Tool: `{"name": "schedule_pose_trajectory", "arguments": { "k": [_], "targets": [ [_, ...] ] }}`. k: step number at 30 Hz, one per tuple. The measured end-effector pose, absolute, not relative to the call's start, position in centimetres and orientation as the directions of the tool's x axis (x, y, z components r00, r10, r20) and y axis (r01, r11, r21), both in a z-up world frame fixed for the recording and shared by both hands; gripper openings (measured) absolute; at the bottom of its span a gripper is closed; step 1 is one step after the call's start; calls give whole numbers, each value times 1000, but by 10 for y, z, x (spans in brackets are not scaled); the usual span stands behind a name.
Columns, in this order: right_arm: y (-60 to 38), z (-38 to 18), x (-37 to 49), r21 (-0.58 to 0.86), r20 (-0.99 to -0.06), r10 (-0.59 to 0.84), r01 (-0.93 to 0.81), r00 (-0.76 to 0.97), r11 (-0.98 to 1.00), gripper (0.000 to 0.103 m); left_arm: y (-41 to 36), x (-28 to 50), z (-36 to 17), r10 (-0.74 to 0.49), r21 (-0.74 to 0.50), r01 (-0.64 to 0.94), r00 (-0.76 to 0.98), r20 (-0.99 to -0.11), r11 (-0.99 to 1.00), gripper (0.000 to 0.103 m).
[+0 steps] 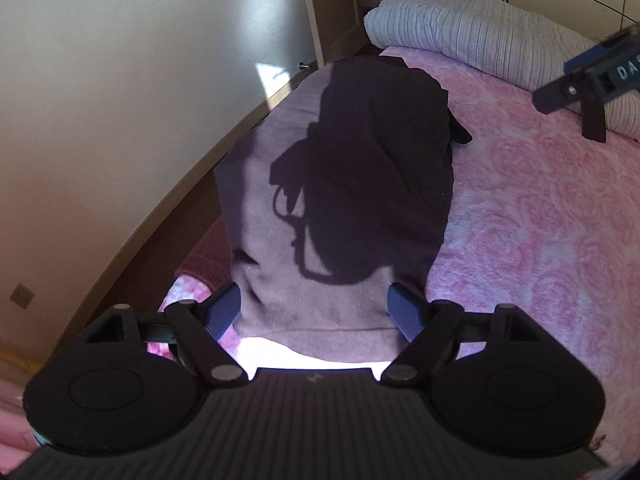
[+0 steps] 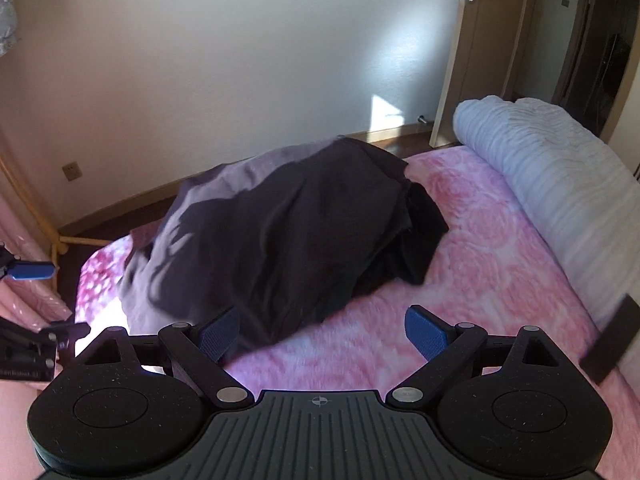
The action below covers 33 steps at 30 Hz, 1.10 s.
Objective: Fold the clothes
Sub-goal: 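Reach both grippers to the dark shirt and close on its fabric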
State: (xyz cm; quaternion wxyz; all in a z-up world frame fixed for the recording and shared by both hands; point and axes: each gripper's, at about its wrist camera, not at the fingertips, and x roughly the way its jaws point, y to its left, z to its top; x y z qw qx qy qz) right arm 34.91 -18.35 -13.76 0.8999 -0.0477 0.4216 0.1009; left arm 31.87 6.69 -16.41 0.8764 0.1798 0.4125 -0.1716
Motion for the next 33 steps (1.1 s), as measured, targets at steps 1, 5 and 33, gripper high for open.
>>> {"name": "schedule_pose_trajectory", "arguments": {
  "k": [1,5,33],
  "targets": [
    [-181,-144,367,-5,-773,137,-223,619,975,93,68,332,-171,-160,176,464,596,-787,868,77],
    [-176,-168,429,-13,-786,139,-240,603,971,93,76,382,-193,-195,158,503,578,-792,850,74],
    [-167,-180,498,-26,-746,268,-430,609,903,2,95,435,-188,-433,-6,635,520,-737,773,0]
  ]
}}
